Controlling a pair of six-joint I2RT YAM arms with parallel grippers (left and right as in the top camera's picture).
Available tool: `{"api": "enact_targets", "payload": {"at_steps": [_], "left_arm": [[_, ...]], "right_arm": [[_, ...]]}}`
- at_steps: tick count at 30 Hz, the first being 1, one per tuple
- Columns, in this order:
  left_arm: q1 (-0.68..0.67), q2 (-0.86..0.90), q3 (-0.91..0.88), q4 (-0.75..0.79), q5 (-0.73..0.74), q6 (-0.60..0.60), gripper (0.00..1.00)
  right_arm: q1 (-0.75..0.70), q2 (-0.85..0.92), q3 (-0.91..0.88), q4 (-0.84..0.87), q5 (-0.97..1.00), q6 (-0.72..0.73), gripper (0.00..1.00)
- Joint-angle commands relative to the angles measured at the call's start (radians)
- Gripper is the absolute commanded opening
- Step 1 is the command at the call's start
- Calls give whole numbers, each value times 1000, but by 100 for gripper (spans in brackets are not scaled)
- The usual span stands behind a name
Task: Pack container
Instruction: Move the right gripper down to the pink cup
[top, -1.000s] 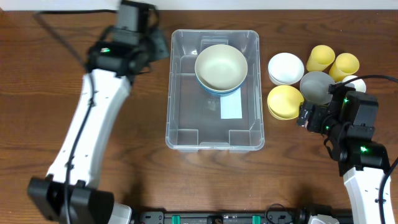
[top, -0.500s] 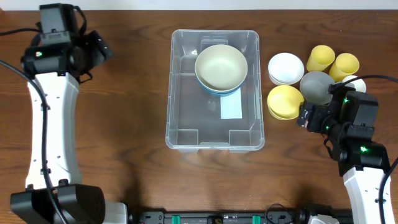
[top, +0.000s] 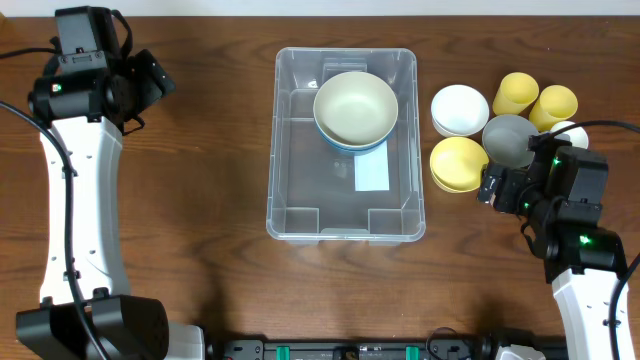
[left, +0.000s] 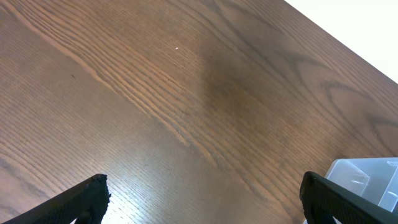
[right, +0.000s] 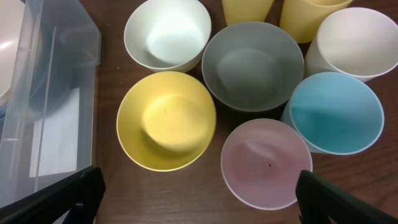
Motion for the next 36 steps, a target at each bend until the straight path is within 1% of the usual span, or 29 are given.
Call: {"api": "enact_targets", "payload": {"at_steps": [1,13,19,30,35,36], "left_arm": [[3,10,9,-4,-16,2,98],[3,10,9,-4,-16,2,98],[3,10,9,-4,-16,2,98],[3,10,9,-4,-16,2,98],[3,10,9,-4,-16,2,98],[3,10,9,-4,-16,2,98]], "right_arm": [[-4,-4,13,-1,-7,-7,99],[-4,-4,13,-2,-8,-6,99],[-4,-4,13,-66,-5,-7,99],[-4,-2,13,-40,8,6,99],[-23,-2,13,-37,87,126,99],[-35,-2,16,-40,90,180,96]]}}
